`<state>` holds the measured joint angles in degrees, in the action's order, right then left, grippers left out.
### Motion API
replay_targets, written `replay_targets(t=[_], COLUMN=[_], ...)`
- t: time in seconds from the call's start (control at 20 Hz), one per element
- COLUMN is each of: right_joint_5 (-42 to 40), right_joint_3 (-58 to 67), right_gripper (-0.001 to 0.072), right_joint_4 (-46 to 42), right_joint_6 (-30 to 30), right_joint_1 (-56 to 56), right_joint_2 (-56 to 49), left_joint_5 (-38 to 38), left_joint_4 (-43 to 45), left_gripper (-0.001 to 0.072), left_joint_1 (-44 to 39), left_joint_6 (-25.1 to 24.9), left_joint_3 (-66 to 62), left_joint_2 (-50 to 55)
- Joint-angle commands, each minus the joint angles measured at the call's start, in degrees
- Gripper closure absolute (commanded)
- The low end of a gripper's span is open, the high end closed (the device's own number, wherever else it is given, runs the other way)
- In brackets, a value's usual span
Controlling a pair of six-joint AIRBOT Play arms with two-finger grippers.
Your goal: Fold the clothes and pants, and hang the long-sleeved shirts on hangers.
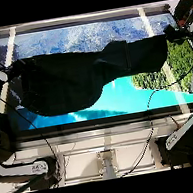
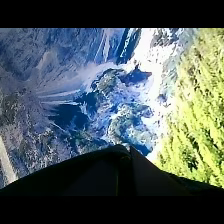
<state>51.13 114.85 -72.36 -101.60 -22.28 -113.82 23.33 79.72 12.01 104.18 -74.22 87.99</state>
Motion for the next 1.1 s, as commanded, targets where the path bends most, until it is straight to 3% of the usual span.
replay_targets(t=[0.0,0.1,0.2,0.3,0.35,0.5,0.6,0.65,0.7,0.8,0.95,1.05], right_joint_5=[-1.25,-2.36,-4.72,-5.97,-5.99,-5.03,-3.02,-0.98,1.73,6.86,16.92,23.85], right_joint_3=[0.02,0.02,0.04,0.04,0.04,0.04,0.02,0.02,0.04,0.02,0.00,-1.07], right_gripper=[0.0691,0.0664,0.0285,0.0286,0.0285,0.0285,0.0288,0.0451,0.0677,0.0693,0.0695,0.0696], right_joint_4=[0.15,0.13,1.60,3.37,3.63,3.56,3.54,3.32,2.93,3.10,8.85,17.70], right_joint_6=[-1.88,-1.84,-1.81,-1.64,-1.18,-0.76,-0.76,-0.76,-0.85,-0.13,7.91,13.70], right_joint_1=[0.20,0.20,0.17,0.20,0.20,0.17,0.17,0.13,0.00,-0.94,-4.37,-8.41], right_joint_2=[-0.04,-0.04,-0.04,-0.04,-0.04,-0.04,-0.02,0.00,0.02,0.00,-0.15,-0.52], left_joint_5=[-0.24,-1.64,-4.81,-7.87,-8.85,-9.38,-9.09,-8.68,-8.11,-4.39,5.09,12.33], left_joint_4=[0.00,-0.02,-0.22,-0.22,-0.20,-0.22,-0.24,-0.26,-0.61,-1.31,-1.29,-2.27], left_gripper=[0.0679,0.0676,0.0625,0.0410,0.0349,0.0336,0.0338,0.0345,0.0394,0.0671,0.0678,0.0679], left_joint_1=[1.64,1.77,1.25,0.61,0.52,0.59,0.66,0.66,0.57,0.46,0.57,0.04], left_joint_6=[0.02,0.02,0.02,0.02,0.00,0.00,0.02,0.02,0.02,0.00,-2.12,-14.58], left_joint_3=[0.00,0.00,0.00,0.00,0.00,0.00,0.00,0.00,0.00,-0.02,0.00,0.00], left_joint_2=[0.15,0.37,0.59,0.66,0.66,0.66,0.52,0.33,0.09,-1.09,-3.87,-6.14])
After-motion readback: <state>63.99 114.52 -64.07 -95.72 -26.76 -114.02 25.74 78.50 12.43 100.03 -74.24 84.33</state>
